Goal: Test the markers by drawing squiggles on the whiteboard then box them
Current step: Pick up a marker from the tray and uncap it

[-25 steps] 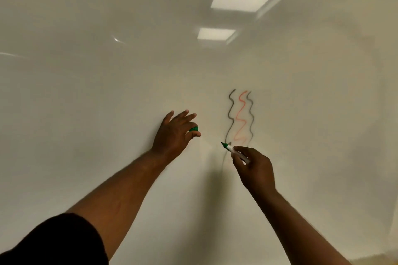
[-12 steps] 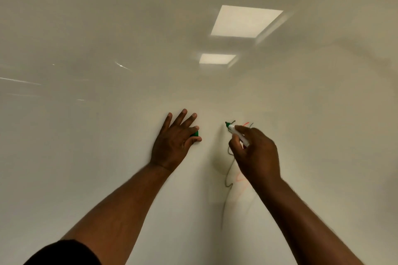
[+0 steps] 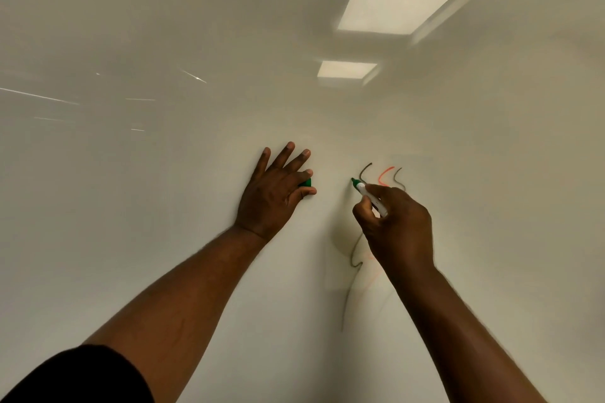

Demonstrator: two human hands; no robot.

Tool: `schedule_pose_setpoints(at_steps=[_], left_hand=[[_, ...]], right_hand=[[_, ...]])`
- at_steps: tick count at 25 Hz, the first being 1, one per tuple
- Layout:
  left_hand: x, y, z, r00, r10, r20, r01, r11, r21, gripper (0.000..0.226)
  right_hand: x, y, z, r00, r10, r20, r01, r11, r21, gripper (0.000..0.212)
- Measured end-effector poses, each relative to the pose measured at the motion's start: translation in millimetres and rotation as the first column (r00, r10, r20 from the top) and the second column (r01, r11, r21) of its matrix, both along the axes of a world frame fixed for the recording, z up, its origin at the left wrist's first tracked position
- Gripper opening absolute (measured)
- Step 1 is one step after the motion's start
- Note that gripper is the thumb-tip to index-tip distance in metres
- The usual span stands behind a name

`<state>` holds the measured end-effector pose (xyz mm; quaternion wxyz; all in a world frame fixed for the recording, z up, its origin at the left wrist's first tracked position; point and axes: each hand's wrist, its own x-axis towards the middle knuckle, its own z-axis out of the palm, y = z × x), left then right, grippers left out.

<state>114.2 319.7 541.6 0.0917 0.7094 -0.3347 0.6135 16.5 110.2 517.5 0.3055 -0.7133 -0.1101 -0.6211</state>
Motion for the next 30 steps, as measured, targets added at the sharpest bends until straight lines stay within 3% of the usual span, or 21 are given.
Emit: schedule_pose_setpoints(at_steps=[11, 16, 20, 23, 26, 30], left_hand=[[-10, -2, -16, 0.984, -0.102, -0.144, 0.089, 0.992, -0.093, 0.033], [-13, 3, -41, 0.983, -0.108, -0.149, 0.099, 0.993, -0.068, 0.034], [-15, 8, -66, 0.973, -0.104, -0.204, 0.094, 0.994, -0.055, 0.034], [-25, 11, -83, 0.952, -0.107, -0.286, 0.096, 0.994, -0.053, 0.032], [-40, 15, -103, 0.911, -0.113, -0.396, 0.101, 0.994, -0.050, 0.028], [-68, 23, -159, 0.847, -0.084, -0.524, 0.061, 0.996, -0.060, 0.023]], right_hand=[[-1, -2, -85, 0.996, 0.010, -0.092, -0.016, 0.998, -0.060, 0.030], [-1, -5, -136, 0.992, 0.029, -0.121, -0.032, 0.999, -0.019, 0.031], [-5, -4, -184, 0.976, 0.054, -0.212, -0.072, 0.995, -0.075, 0.031], [-16, -2, -225, 0.921, 0.067, -0.384, -0.114, 0.988, -0.102, 0.029], [-32, -2, -252, 0.799, 0.139, -0.585, -0.205, 0.977, -0.049, 0.027], [-62, -4, -271, 0.755, 0.231, -0.614, -0.236, 0.969, 0.073, 0.024]])
